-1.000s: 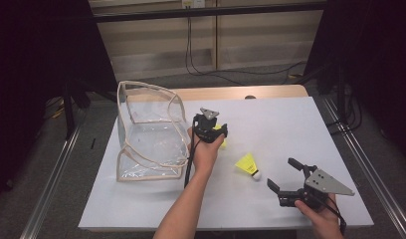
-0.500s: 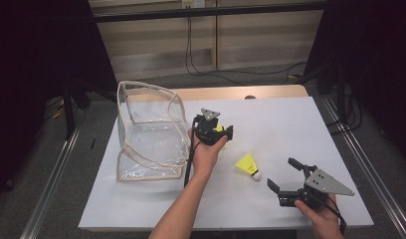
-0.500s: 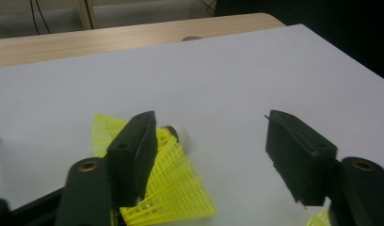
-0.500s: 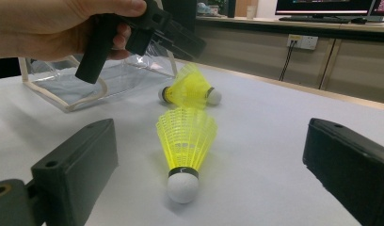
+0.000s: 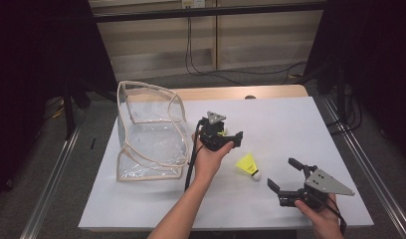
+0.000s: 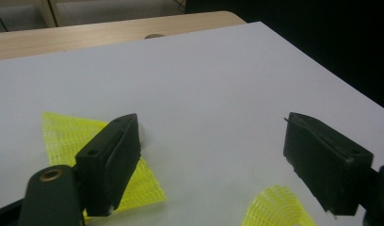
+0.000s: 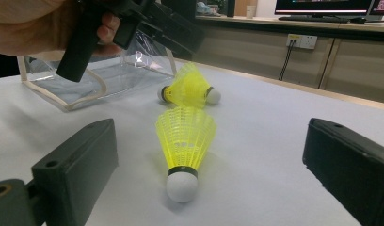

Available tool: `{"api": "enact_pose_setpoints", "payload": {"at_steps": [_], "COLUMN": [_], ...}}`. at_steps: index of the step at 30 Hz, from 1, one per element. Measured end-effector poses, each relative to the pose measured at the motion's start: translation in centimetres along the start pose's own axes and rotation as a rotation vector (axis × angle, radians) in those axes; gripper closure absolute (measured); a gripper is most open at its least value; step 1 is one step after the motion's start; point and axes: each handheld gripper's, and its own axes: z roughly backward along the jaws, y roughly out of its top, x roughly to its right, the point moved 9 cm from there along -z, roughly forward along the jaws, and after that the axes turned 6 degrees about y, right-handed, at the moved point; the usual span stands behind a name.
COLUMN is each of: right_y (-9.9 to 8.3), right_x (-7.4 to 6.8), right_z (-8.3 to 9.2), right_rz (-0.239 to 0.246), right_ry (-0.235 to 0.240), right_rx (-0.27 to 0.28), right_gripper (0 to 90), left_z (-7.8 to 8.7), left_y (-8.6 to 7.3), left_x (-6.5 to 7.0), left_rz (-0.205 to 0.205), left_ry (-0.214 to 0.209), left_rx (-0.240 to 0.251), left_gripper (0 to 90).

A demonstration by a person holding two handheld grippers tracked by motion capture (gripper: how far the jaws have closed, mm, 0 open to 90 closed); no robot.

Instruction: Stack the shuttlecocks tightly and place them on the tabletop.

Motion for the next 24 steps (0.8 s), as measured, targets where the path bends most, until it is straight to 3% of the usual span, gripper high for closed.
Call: {"api": "enact_pose_setpoints", "payload": {"at_steps": [24], "right_y": [0.0], "right_x": [0.0], "right_z": [0.0], "right_rz": [-0.001], "right_ry": [-0.005], "right_rx": [-0.003], "right_gripper": [3.2], "left_z": [1.9], "left_y": [-3.7], "left_x": [0.6], "left_rz": [-0.028], "left_ry": [-0.069], "left_rx": [-0.022], "left_gripper": [10.6]}}
